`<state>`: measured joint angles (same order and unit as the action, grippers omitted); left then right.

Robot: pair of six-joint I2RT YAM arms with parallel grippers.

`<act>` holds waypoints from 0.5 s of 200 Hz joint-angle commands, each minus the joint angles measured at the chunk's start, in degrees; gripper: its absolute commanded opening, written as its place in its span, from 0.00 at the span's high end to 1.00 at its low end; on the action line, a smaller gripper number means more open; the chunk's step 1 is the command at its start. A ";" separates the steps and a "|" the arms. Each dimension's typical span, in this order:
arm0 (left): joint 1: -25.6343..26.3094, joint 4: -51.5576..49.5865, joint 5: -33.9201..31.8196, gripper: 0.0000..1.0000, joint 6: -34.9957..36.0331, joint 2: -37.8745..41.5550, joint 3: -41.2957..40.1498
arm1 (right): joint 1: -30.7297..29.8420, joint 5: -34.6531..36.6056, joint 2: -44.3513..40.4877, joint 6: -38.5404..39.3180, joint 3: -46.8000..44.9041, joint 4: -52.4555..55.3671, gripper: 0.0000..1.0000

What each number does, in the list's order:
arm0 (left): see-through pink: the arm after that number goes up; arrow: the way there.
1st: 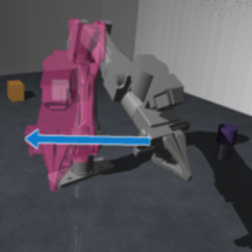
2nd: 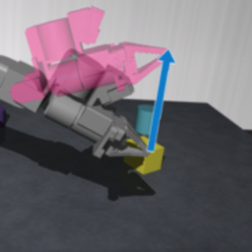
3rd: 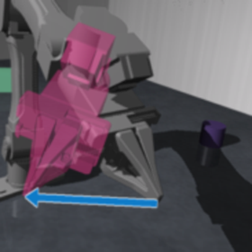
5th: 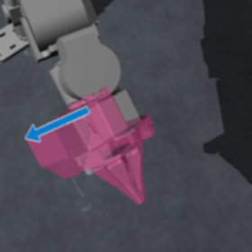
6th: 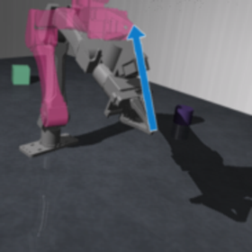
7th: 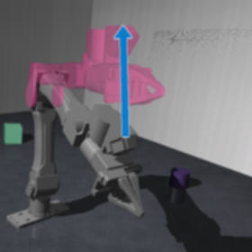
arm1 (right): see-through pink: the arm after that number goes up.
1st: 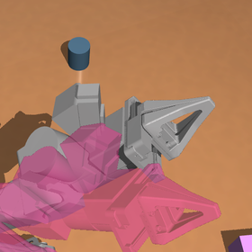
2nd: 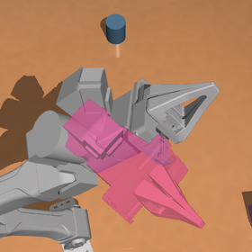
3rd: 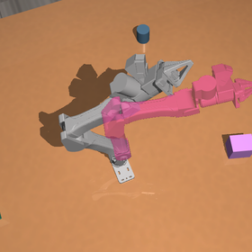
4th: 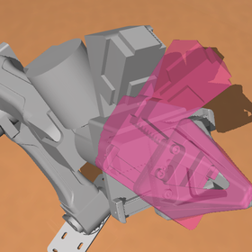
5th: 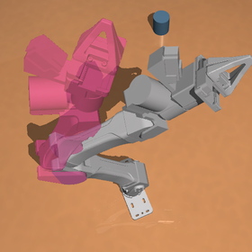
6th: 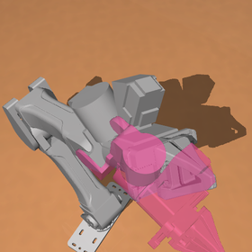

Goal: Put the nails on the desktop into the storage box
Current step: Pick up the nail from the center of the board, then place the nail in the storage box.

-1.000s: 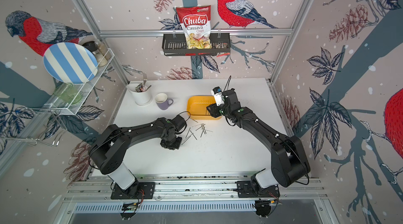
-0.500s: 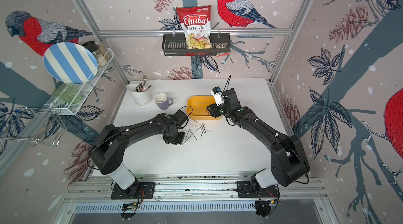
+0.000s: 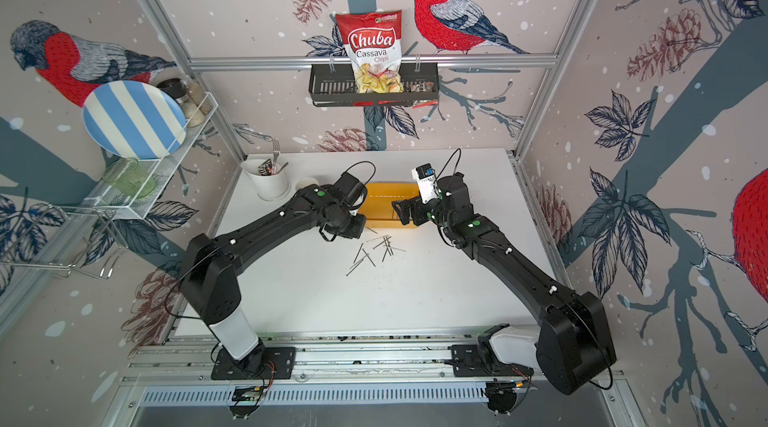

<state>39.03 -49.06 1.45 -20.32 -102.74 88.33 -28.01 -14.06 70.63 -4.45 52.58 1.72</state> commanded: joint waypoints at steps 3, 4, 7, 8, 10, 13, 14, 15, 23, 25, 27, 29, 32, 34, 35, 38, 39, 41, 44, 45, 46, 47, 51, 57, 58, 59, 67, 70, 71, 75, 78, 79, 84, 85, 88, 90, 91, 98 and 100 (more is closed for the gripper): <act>-0.49 -0.09 1.42 1.00 2.65 -5.44 6.83 | 0.19 6.15 -4.60 -2.97 -1.72 -5.53 0.00; -0.46 -0.08 1.48 1.00 2.65 -5.76 7.19 | 0.26 6.73 -4.79 -3.35 -1.79 -5.65 0.00; -0.51 -0.15 1.60 1.00 2.81 -6.53 8.31 | 0.37 8.08 -5.34 -4.49 -2.14 -6.01 0.00; -0.52 -0.11 1.66 1.00 2.86 -6.91 8.64 | 0.39 8.48 -5.51 -4.94 -2.27 -6.15 0.00; -0.53 -0.15 1.74 1.00 2.95 -7.53 9.38 | 0.45 9.88 -5.81 -5.68 -2.45 -6.34 0.00; -0.60 -0.16 1.87 1.00 3.13 -8.47 10.45 | 0.53 11.73 -6.18 -7.35 -2.53 -6.31 0.00; -0.65 -0.16 1.92 1.00 3.20 -8.81 10.85 | 0.56 12.33 -6.18 -7.87 -2.55 -6.16 0.00; -0.63 -0.20 1.99 1.00 3.23 -9.11 11.18 | 0.57 12.84 -6.49 -8.39 -2.56 -6.16 0.00; -0.75 -0.34 2.68 1.00 3.64 -11.63 14.20 | 1.14 15.83 -7.11 -12.20 -2.37 -4.32 0.00; -0.83 -0.40 2.87 1.00 3.69 -12.18 14.88 | 1.34 16.07 -7.23 -12.83 -2.19 -4.03 0.00; -0.87 -0.48 3.10 1.00 3.72 -12.92 15.69 | 1.61 16.04 -7.39 -13.36 -2.08 -3.48 0.00; -0.92 -0.55 3.27 1.00 3.84 -13.58 16.42 | 1.92 15.83 -7.47 -13.78 -2.01 -3.06 0.00; -1.01 -0.65 3.55 1.00 3.88 -14.53 17.39 | 2.31 15.18 -7.58 -14.17 -1.91 -2.50 0.00; -0.98 -0.68 3.73 1.00 3.88 -15.22 18.30 | 2.65 14.67 -7.71 -14.31 -1.88 -2.15 0.00; -1.02 -0.68 3.82 1.00 3.88 -15.52 18.51 | 2.76 14.46 -7.75 -14.34 -1.83 -2.07 0.00; -1.10 -0.73 4.08 1.00 4.02 -16.49 19.66 | 3.20 14.05 -7.98 -14.57 -1.72 -1.61 0.00; -1.08 -0.75 4.17 1.00 4.04 -16.82 20.11 | 3.30 13.84 -8.02 -14.64 -1.62 -1.49 0.00; -1.11 -0.88 4.30 1.00 4.10 -17.50 20.84 | 3.49 13.52 -8.03 -14.85 -1.60 -1.26 0.00; -1.07 -1.05 4.53 1.00 4.14 -18.47 22.10 | 3.70 13.34 -8.18 -15.30 -1.45 -0.75 0.00; -1.07 -1.13 4.61 1.00 4.19 -18.78 22.56 | 3.81 13.31 -8.26 -15.40 -1.45 -0.57 0.00; -1.06 -1.22 4.66 1.00 4.21 -19.15 22.97 | 3.87 13.29 -8.29 -15.54 -1.39 -0.35 0.00; -1.06 -1.31 4.72 1.00 4.22 -19.51 23.17 | 3.94 13.28 -8.35 -15.61 -1.28 -0.16 0.00; -1.06 -1.74 4.83 1.00 4.35 -20.76 25.04 | 4.27 13.13 -8.51 -16.09 -1.12 0.49 0.00; -1.10 -2.36 5.11 1.00 4.45 -22.63 27.41 | 4.58 13.02 -8.81 -16.54 -0.84 1.40 0.00; -1.08 -2.44 5.21 1.00 4.43 -22.96 27.81 | 4.60 13.01 -8.87 -16.55 -0.74 1.55 0.00; -1.11 -2.49 5.31 1.00 4.42 -23.26 28.18 | 4.66 13.01 -8.95 -16.60 -0.68 1.68 0.00; -1.07 -2.84 5.75 1.00 4.46 -25.21 30.61 | 5.05 13.35 -9.51 -16.64 -0.53 2.67 0.00; -1.06 -2.86 5.90 1.00 4.41 -25.86 31.30 | 5.06 13.54 -9.71 -16.50 -0.51 2.92 0.00; -1.06 -2.87 5.96 1.00 4.41 -26.12 31.56 | 5.15 13.62 -9.80 -16.49 -0.53 3.02 0.00; -1.06 -2.88 6.29 1.00 4.41 -27.04 32.37 | 5.19 14.05 -10.32 -16.28 -0.54 3.25 0.00; -1.06 -2.89 6.55 1.00 4.45 -27.60 32.92 | 5.25 14.39 -10.70 -16.06 -0.62 3.46 0.00; -1.06 -2.89 6.59 1.00 4.43 -27.78 33.07 | 5.25 14.54 -10.83 -15.96 -0.72 3.56 0.00; -1.06 -2.81 7.08 1.00 4.36 -28.74 33.89 | 5.41 15.19 -11.53 -15.43 -1.00 3.73 0.00; -1.06 -2.80 7.16 1.00 4.34 -28.96 33.99 | 5.37 15.33 -11.64 -15.34 -1.04 3.73 0.00; -1.06 -2.80 7.37 1.00 4.33 -29.47 34.33 | 5.38 15.88 -12.32 -15.26 -1.23 3.71 0.00; -1.12 -2.80 7.52 1.00 4.32 -29.83 34.55 | 5.41 16.26 -12.64 -15.22 -1.38 3.60 0.00; -1.13 -2.80 7.60 1.00 4.37 -29.99 34.59 | 5.42 16.48 -12.85 -15.28 -1.53 3.53 0.00; -1.14 -2.80 7.90 1.00 4.40 -31.14 35.17 | 5.60 17.72 -14.28 -15.42 -2.39 2.94 0.00; -1.19 -2.80 7.94 1.00 4.36 -31.41 35.31 | 5.66 17.88 -14.69 -15.48 -2.57 2.81 0.00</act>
<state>38.02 -50.11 6.76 -16.49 -131.13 121.49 -22.79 -0.71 59.33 -18.57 51.29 4.01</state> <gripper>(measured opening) 0.053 0.998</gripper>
